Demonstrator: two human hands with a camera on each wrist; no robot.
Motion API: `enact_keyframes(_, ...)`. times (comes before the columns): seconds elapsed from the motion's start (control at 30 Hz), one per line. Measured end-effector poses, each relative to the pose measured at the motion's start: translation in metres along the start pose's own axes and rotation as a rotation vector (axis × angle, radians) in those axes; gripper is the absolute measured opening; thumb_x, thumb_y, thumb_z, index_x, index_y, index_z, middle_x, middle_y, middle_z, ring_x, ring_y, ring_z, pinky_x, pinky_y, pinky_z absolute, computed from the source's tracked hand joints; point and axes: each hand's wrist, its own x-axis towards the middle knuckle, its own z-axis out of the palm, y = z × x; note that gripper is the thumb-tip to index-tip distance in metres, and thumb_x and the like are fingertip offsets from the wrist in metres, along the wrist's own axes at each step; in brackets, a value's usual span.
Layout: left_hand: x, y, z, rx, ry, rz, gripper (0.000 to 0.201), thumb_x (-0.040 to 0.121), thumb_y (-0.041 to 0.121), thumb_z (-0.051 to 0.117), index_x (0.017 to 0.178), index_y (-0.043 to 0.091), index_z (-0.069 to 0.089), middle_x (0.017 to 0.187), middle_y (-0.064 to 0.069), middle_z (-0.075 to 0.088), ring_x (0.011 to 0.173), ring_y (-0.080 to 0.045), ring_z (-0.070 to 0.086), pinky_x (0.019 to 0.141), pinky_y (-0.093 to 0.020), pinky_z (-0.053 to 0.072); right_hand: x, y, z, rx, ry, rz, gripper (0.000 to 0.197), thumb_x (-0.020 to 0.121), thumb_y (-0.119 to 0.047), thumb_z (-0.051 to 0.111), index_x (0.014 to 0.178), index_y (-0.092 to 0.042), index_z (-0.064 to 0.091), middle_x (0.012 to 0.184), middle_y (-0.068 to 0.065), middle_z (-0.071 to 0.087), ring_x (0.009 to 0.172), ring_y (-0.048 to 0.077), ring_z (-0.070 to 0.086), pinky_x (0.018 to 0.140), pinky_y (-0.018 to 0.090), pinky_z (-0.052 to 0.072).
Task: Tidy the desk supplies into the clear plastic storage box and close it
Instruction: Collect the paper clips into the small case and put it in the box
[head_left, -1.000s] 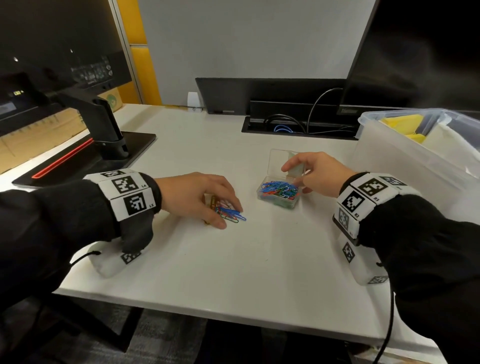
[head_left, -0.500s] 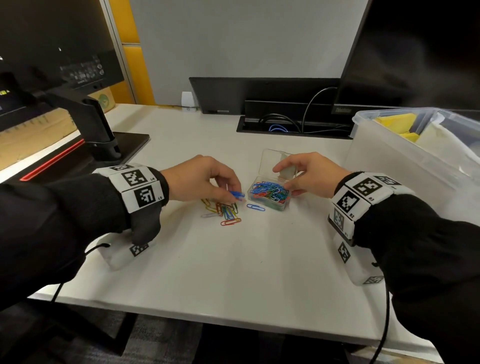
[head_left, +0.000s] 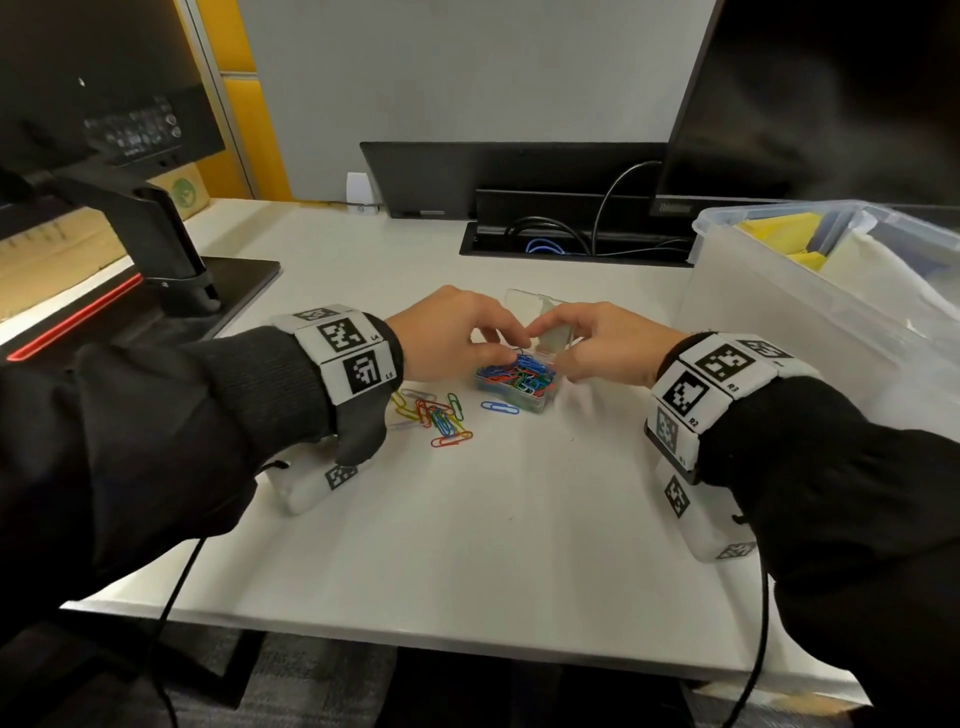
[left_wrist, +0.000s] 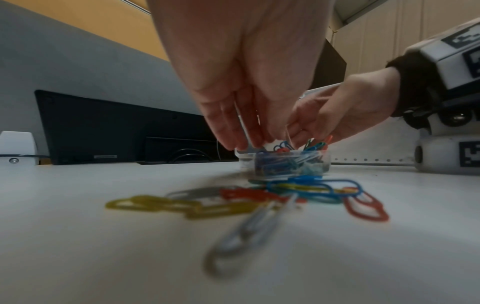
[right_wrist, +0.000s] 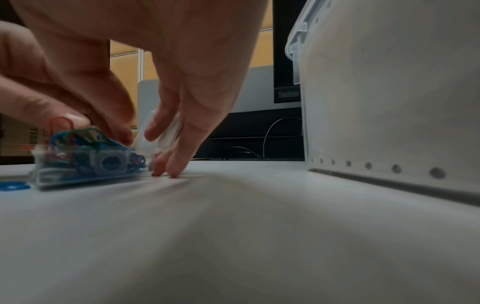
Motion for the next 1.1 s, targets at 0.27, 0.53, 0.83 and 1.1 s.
enact_keyframes(0.27, -0.003, 0.002, 0.003, -0.014, -0.021, 0.044, 0.033, 0.094, 0.008, 0.047, 0.118, 0.022, 0.064, 0.119, 0.002, 0.065, 0.106, -0.012, 0.058, 0.092, -0.023, 0.047, -0.003, -0.001, -0.002, -0.049, 0.0, -0.012, 0.05, 0.077, -0.015, 0.073, 0.123, -0.023, 0.054, 0.11, 0.004, 0.058, 0.083, 0.011, 0.056, 0.06, 0.013, 0.043)
enact_keyframes(0.53, -0.019, 0.01, 0.004, -0.017, -0.039, 0.288, 0.024, 0.088, 0.015, 0.06, 0.109, 0.022, 0.07, 0.11, 0.002, 0.068, 0.09, -0.003, 0.055, 0.078, 0.004, 0.035, -0.002, 0.003, 0.0, 0.015, 0.044, -0.034, 0.032, 0.085, -0.016, 0.065, 0.116, -0.018, 0.059, 0.113, 0.017, 0.061, 0.09, 0.025, 0.064, 0.079, 0.029, 0.057)
enact_keyframes(0.83, -0.015, 0.009, 0.005, 0.158, -0.036, 0.234, 0.028, 0.092, 0.023, 0.053, 0.117, 0.023, 0.066, 0.12, 0.003, 0.062, 0.098, -0.003, 0.047, 0.075, -0.006, 0.028, -0.001, 0.002, 0.0, -0.026, 0.052, -0.004, 0.031, 0.087, -0.005, 0.059, 0.114, -0.021, 0.061, 0.116, 0.015, 0.062, 0.102, 0.03, 0.064, 0.088, 0.037, 0.055)
enact_keyframes(1.1, -0.014, 0.01, 0.006, 0.151, -0.16, 0.124, 0.041, 0.095, 0.017, 0.047, 0.134, 0.024, 0.048, 0.135, 0.002, 0.054, 0.12, -0.014, 0.051, 0.1, -0.023, 0.038, -0.002, 0.002, 0.0, -0.037, 0.065, -0.002, 0.033, 0.085, -0.004, 0.061, 0.114, -0.019, 0.06, 0.117, 0.015, 0.06, 0.104, 0.03, 0.063, 0.087, 0.038, 0.055)
